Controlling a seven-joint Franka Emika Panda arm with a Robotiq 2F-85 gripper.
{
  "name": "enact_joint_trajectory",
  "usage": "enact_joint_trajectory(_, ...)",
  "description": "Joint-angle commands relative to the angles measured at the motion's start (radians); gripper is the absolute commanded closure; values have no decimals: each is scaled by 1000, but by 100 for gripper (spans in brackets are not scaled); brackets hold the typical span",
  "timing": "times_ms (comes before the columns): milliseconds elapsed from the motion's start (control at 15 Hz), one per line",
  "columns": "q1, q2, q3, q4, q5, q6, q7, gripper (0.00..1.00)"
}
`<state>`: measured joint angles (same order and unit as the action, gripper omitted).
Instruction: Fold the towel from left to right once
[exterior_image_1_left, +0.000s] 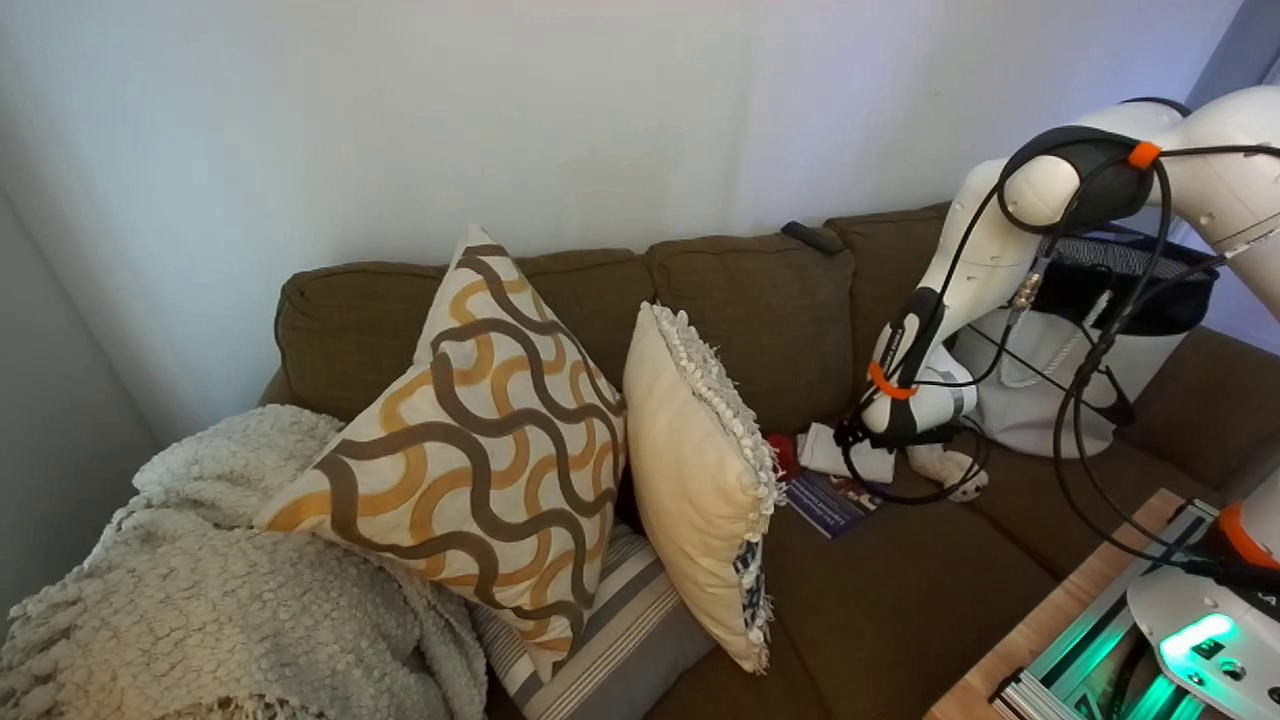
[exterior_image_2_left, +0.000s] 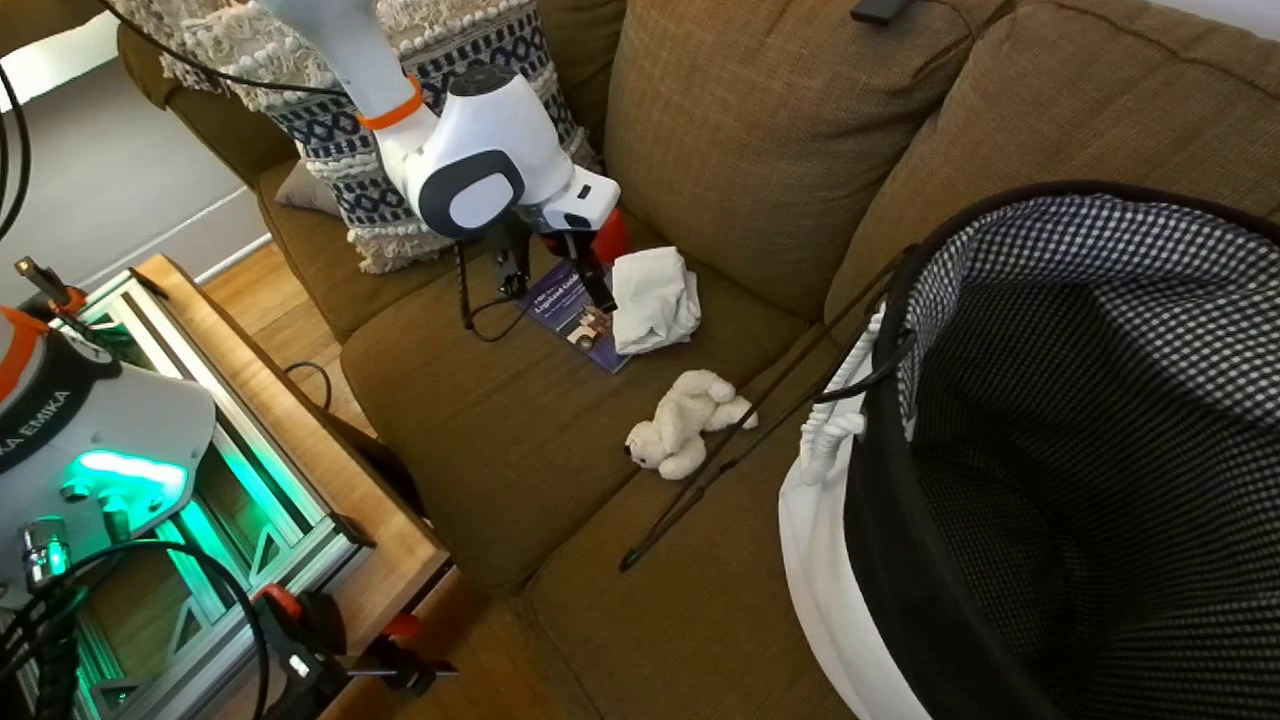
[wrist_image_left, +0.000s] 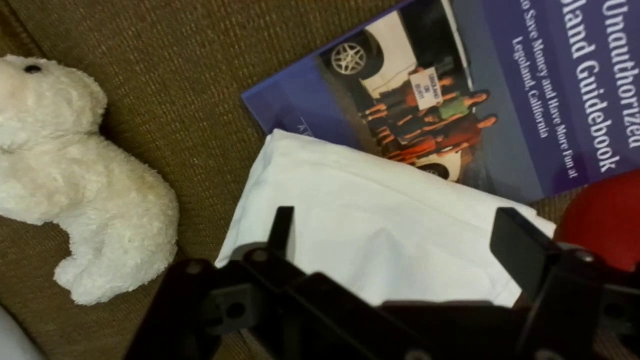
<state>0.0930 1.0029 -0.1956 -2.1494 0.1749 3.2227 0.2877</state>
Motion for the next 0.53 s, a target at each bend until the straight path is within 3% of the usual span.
enact_joint_trajectory(0, 18, 96, -26, 98, 90, 10, 59, 0)
enact_joint_trajectory(467, -102, 210, 26, 291, 82, -39, 20, 0)
